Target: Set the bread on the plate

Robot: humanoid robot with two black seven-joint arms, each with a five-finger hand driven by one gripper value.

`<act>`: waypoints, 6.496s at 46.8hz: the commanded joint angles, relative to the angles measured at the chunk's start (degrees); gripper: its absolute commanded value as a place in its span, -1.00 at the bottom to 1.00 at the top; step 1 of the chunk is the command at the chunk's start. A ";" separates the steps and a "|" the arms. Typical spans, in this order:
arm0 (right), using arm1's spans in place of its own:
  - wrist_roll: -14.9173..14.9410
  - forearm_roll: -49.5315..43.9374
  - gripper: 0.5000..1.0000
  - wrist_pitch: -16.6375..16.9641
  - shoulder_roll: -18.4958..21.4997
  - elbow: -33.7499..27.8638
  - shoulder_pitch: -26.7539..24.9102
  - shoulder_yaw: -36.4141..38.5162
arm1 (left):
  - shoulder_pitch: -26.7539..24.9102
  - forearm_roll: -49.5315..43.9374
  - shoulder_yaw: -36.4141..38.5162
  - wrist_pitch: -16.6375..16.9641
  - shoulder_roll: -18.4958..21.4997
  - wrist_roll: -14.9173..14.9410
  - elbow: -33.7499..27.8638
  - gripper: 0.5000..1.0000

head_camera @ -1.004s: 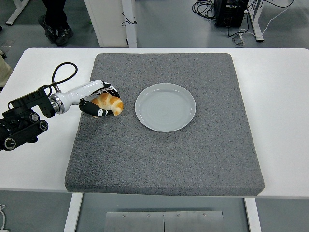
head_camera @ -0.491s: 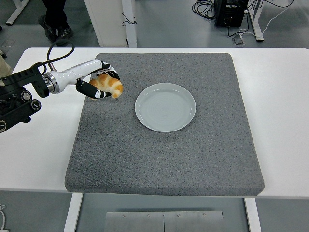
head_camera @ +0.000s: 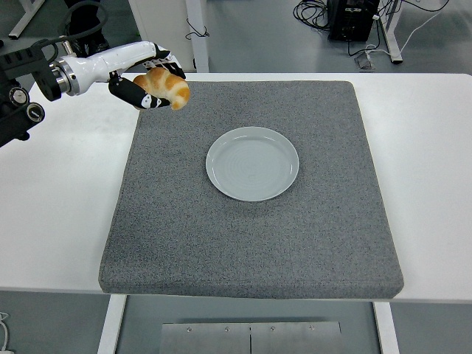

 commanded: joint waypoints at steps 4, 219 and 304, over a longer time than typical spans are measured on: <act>0.00 0.00 1.00 -0.01 0.00 0.00 0.00 -0.04 | -2.09 0.30 0.00 -1.17 -0.52 -0.28 -0.01 -1.00; 0.00 0.00 1.00 -0.01 0.00 0.00 0.00 0.04 | 0.19 1.89 19.33 9.38 -29.44 -0.63 16.69 0.89; 0.00 0.00 1.00 -0.01 0.00 0.00 0.00 0.04 | 1.06 -50.58 -9.13 0.42 -17.75 -1.34 22.05 0.89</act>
